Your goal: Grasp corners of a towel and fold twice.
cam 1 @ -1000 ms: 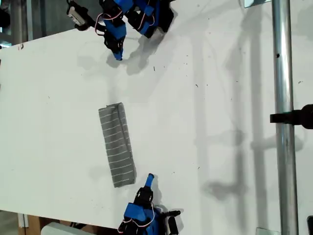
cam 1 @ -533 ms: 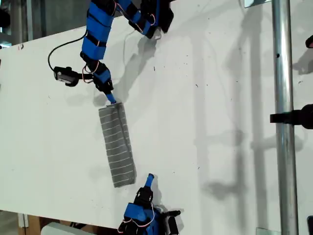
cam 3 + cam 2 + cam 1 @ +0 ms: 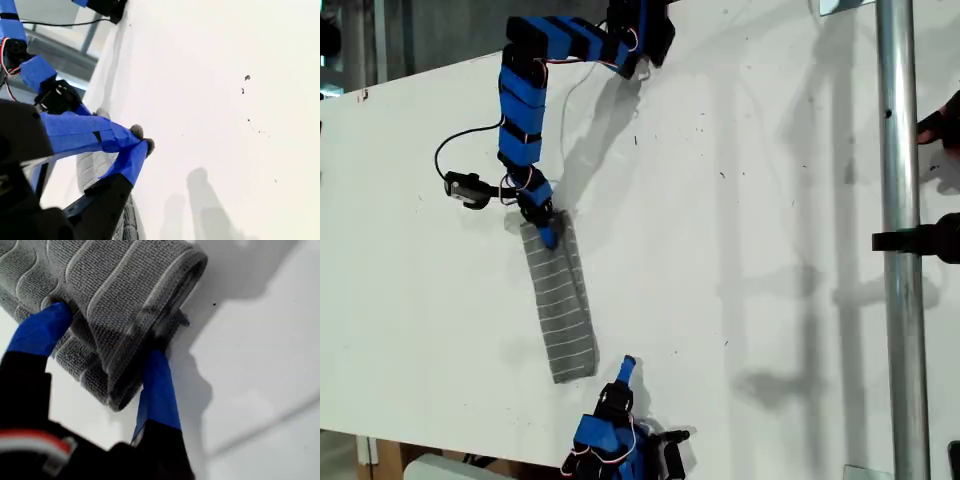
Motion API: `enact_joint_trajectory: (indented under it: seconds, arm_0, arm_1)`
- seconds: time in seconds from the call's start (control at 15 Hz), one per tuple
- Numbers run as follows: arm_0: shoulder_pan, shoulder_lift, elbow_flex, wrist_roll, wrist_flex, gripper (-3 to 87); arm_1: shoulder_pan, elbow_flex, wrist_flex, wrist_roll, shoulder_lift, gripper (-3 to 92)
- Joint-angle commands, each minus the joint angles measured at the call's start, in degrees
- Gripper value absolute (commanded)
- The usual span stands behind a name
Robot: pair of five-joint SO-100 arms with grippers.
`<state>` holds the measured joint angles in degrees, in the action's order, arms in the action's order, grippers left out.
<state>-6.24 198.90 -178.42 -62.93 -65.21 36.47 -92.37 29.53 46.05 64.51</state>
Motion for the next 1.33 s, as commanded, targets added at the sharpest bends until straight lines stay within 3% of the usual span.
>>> enact_joint_trajectory:
  seconds: [0.0,0.07,0.27,0.6,0.67,0.93,1.27]
  arm_0:
    - [0.1,0.1,-0.3,-0.5,-0.2,-2.8]
    - [0.1,0.1,-0.3,-0.5,-0.2,-2.8]
    - [0.2,0.1,-0.3,-0.7,-0.4,-2.8]
    - [0.0,0.1,-0.3,-0.2,-0.4,-2.8]
    - [0.0,0.1,-0.3,-0.1,-0.4,-2.8]
    - [0.3,0.1,-0.3,0.2,-0.4,-2.8]
    - [0.1,0.1,-0.3,0.3,-0.4,-2.8]
  arm_1:
    - [-0.8,11.0,4.4,4.2,-4.0,33.8]
    - [-1.2,13.5,4.9,5.4,-5.9,33.8]
    - [-6.0,14.2,0.9,5.0,-6.8,12.4]
    - [-7.5,21.4,17.7,0.0,-9.8,1.0]
    - [-7.6,17.1,17.9,-0.1,-6.1,0.0]
    - [-3.3,-14.9,23.9,4.4,26.8,0.2]
    - [-0.7,-39.6,53.9,13.6,77.3,0.8]
